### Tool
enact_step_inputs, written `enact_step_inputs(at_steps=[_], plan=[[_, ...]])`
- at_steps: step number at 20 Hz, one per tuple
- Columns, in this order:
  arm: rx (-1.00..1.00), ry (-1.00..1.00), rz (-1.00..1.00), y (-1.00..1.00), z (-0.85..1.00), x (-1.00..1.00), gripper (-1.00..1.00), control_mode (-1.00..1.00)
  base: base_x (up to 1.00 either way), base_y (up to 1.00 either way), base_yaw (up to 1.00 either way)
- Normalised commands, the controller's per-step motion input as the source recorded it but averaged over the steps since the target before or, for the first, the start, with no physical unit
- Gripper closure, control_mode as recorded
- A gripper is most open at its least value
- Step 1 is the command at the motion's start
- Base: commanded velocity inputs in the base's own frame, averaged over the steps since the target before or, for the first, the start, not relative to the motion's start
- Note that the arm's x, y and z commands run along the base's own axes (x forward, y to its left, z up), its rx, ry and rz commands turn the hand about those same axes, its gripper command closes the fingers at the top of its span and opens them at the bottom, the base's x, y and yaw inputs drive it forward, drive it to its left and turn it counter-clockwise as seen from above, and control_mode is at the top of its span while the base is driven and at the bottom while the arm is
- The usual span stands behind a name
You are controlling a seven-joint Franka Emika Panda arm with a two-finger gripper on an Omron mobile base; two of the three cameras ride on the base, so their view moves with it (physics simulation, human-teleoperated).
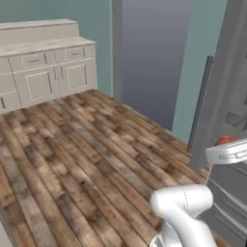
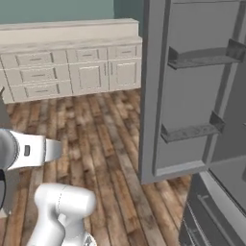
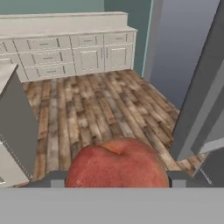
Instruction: Retrieve the mango and peach from the fridge and place them into the bowl on the dining table.
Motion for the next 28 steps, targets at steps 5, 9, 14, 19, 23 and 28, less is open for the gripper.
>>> enact_step_inputs(at_steps=[5, 9, 14, 19, 23, 28], plan=[[0.00, 0.00, 0.00, 0.00, 0.00, 0.00, 1.00, 1.00, 0.42, 0.36, 0.31], [0.00, 0.00, 0.00, 0.00, 0.00, 0.00, 1.00, 1.00, 0.41, 0.37, 0.30], [0.00, 0.00, 0.00, 0.00, 0.00, 0.00, 1.00, 1.00, 0.42, 0.42, 0.28], [0.00, 0.00, 0.00, 0.00, 0.00, 0.00, 1.00, 1.00, 0.42, 0.34, 0.28], [0.00, 0.00, 0.00, 0.00, 0.00, 0.00, 1.00, 1.00, 0.56, 0.19, 0.25], [0.00, 0.00, 0.00, 0.00, 0.00, 0.00, 1.00, 1.00, 0.79, 0.01, 0.20]])
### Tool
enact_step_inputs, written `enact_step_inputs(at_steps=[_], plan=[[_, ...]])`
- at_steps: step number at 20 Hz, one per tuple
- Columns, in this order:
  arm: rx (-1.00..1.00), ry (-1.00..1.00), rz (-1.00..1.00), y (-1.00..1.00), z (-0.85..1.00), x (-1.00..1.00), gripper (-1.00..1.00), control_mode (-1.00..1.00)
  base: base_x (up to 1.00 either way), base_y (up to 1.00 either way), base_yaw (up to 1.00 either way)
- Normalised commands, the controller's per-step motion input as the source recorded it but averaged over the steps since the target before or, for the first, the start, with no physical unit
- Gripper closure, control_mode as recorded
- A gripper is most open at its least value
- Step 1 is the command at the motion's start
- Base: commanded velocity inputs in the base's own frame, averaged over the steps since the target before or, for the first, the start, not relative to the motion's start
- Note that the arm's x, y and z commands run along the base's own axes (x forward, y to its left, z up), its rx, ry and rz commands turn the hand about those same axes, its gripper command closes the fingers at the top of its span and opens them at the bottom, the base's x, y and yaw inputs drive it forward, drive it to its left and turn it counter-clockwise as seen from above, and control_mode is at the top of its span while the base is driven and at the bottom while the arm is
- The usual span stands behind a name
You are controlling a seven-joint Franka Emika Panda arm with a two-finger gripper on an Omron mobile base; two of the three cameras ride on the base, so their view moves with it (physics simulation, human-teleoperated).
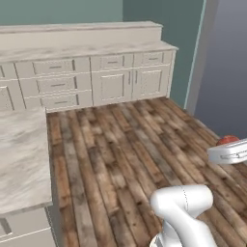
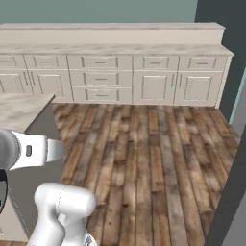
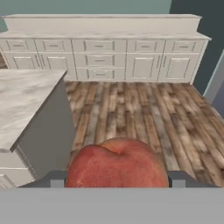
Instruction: Retrieve the mango and peach from the fridge and place them into the bowl on the dining table.
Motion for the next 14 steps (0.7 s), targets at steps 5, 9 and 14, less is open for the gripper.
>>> enact_step_inputs(at_steps=[5, 9, 14], plan=[[0.00, 0.00, 0.00, 0.00, 0.00, 0.00, 1.00, 1.00, 0.93, 0.00, 0.15], [0.00, 0.00, 0.00, 0.00, 0.00, 0.00, 1.00, 1.00, 1.00, 0.00, 0.11], [0.00, 0.00, 0.00, 0.00, 0.00, 0.00, 1.00, 1.00, 1.00, 0.00, 0.09]])
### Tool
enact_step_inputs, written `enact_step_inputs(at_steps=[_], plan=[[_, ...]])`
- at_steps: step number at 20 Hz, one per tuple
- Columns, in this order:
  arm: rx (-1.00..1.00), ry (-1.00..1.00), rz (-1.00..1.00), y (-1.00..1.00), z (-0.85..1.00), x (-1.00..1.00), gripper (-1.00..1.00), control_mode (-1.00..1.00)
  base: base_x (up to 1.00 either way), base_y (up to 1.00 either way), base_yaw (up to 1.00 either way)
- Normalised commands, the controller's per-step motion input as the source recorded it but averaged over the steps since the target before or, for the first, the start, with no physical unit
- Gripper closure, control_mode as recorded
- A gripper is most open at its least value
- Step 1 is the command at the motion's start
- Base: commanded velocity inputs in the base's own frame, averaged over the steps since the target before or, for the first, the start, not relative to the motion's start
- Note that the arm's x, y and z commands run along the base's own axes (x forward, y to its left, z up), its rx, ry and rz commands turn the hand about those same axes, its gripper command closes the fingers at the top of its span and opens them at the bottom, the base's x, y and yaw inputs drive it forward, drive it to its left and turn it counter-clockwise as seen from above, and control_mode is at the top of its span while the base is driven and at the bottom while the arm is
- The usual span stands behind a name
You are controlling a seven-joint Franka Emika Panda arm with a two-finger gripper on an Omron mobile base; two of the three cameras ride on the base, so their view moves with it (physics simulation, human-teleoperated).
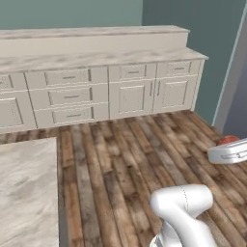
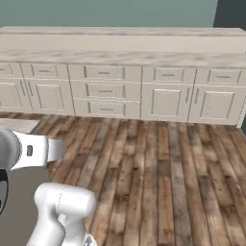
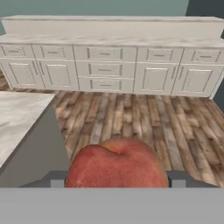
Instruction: Retrieve the mango and peach from the fridge and place them into the bowl on the dining table.
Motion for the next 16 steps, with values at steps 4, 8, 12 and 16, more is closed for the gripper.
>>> enact_step_inputs(at_steps=[4, 8, 12, 16], plan=[[0.00, 0.00, 0.00, 0.00, 0.00, 0.00, 1.00, 1.00, 1.00, 0.00, 0.09], [0.00, 0.00, 0.00, 0.00, 0.00, 0.00, 1.00, 1.00, 1.00, 0.00, 0.11], [0.00, 0.00, 0.00, 0.00, 0.00, 0.00, 1.00, 1.00, 1.00, 0.00, 0.14], [0.00, 0.00, 0.00, 0.00, 0.00, 0.00, 1.00, 1.00, 1.00, 0.00, 0.17]])
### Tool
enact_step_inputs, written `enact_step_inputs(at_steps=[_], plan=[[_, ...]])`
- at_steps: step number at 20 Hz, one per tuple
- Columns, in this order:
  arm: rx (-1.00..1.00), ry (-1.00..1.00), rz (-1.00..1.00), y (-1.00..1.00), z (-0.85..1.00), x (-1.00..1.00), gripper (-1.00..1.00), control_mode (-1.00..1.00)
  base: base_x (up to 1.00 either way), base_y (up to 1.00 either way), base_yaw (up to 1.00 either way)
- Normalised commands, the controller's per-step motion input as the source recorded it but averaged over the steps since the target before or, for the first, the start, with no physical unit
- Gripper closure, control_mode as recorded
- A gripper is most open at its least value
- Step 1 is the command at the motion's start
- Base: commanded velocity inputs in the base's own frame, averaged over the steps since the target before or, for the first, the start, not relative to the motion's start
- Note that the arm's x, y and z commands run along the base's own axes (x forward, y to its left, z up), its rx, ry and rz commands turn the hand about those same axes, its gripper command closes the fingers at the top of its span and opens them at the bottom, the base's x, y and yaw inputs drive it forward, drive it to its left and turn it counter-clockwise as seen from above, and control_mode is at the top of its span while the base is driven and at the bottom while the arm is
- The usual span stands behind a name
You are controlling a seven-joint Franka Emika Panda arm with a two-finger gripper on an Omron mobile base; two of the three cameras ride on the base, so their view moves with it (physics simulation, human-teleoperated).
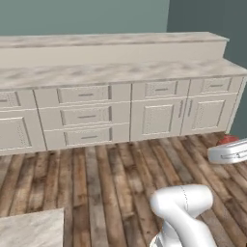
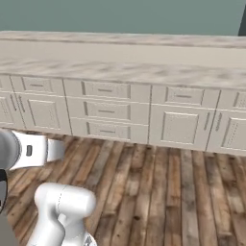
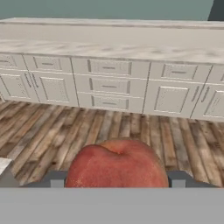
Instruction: Retrieve the mango and peach from the fridge and place them into the bowl on the dining table.
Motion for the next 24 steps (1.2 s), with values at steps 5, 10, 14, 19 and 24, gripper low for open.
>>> enact_step_inputs(at_steps=[5, 10, 14, 19, 24], plan=[[0.00, 0.00, 0.00, 0.00, 0.00, 0.00, 1.00, 1.00, 1.00, 0.00, 0.23], [0.00, 0.00, 0.00, 0.00, 0.00, 0.00, 1.00, 1.00, 0.86, 0.00, 0.44], [0.00, 0.00, 0.00, 0.00, 0.00, 0.00, 1.00, 1.00, 0.76, 0.00, 0.53], [0.00, 0.00, 0.00, 0.00, 0.00, 0.00, 1.00, 1.00, 0.74, 0.00, 0.55], [0.00, 0.00, 0.00, 0.00, 0.00, 0.00, 1.00, 1.00, 0.77, 0.00, 0.55]])
